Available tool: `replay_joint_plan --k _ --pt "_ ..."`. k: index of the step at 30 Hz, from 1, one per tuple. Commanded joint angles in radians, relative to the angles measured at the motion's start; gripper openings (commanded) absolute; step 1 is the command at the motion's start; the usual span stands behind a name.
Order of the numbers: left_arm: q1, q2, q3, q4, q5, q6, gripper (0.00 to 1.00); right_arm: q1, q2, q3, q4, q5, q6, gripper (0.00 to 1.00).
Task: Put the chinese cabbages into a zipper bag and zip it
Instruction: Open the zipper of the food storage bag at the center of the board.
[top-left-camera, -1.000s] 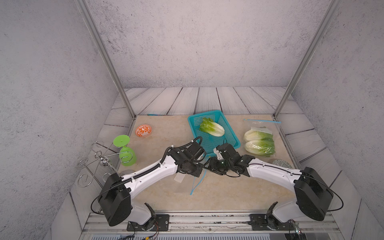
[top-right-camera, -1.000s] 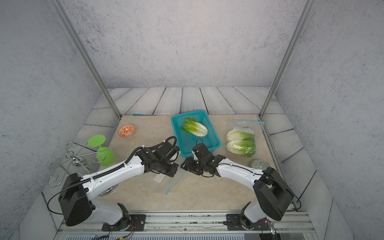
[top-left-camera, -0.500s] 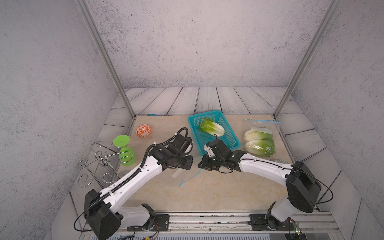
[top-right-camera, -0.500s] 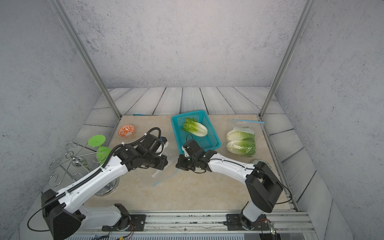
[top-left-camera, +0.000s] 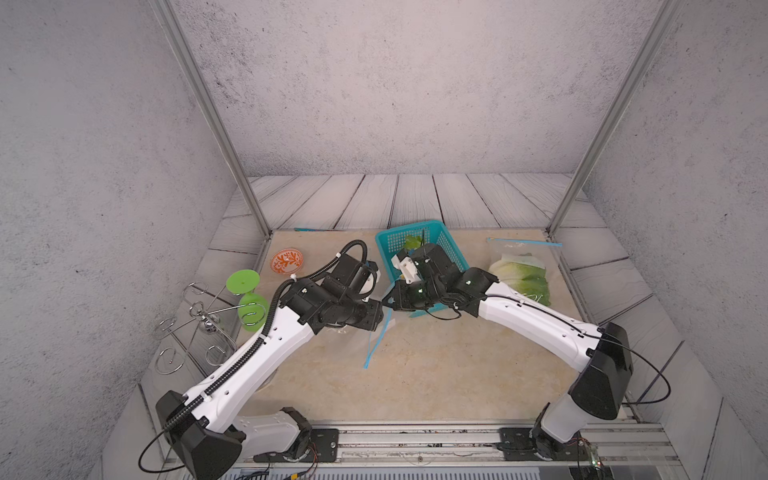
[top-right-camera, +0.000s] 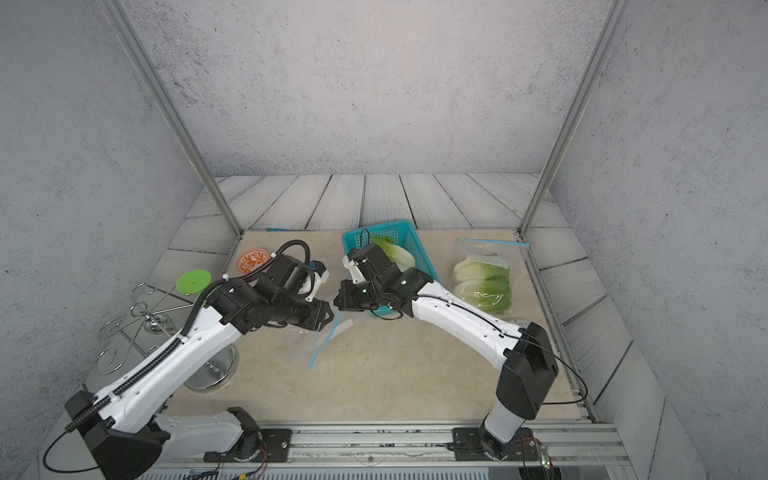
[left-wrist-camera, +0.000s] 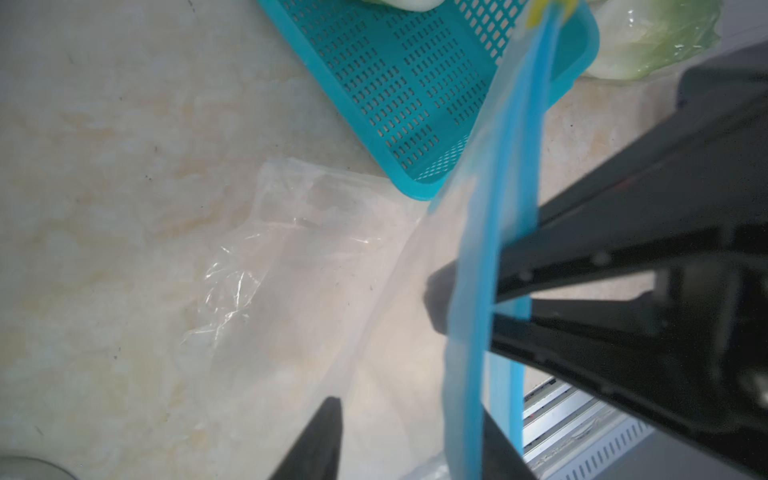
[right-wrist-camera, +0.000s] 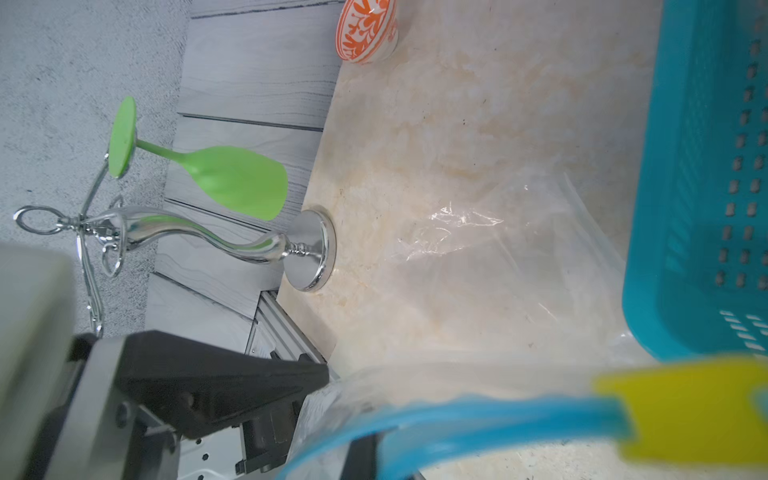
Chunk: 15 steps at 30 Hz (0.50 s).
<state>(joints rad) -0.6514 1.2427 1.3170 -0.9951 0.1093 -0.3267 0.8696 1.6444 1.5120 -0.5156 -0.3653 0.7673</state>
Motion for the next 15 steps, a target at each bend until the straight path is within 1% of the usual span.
replay_joint_plan --k 1,3,7,9,13,15 --pt "0.057 -0.018 -0.007 -0.033 -0.028 0.024 0.32 0.002 0.029 0.021 -0.059 -0.004 -0.035 0.01" --pt "0.092 -0.031 -0.004 -0.017 -0.015 0.021 0.2 0.002 0.034 0.027 -0.063 -0.01 -0.042 0.01" --pt "0.166 -0.068 0.007 0.016 -0.032 -0.002 0.04 0.001 0.069 0.081 -0.093 -0.023 -0.078 0.01" --pt "0.214 -0.084 0.012 0.026 -0.054 -0.012 0.0 -0.003 0.09 0.122 -0.125 -0.007 -0.115 0.05" --pt "0.298 -0.095 0.058 0.032 -0.114 -0.025 0.0 -0.036 0.136 0.207 -0.181 -0.001 -0.202 0.09" --pt "0.309 -0.09 0.086 0.041 -0.145 -0.025 0.0 -0.054 0.159 0.242 -0.213 0.002 -0.238 0.1"
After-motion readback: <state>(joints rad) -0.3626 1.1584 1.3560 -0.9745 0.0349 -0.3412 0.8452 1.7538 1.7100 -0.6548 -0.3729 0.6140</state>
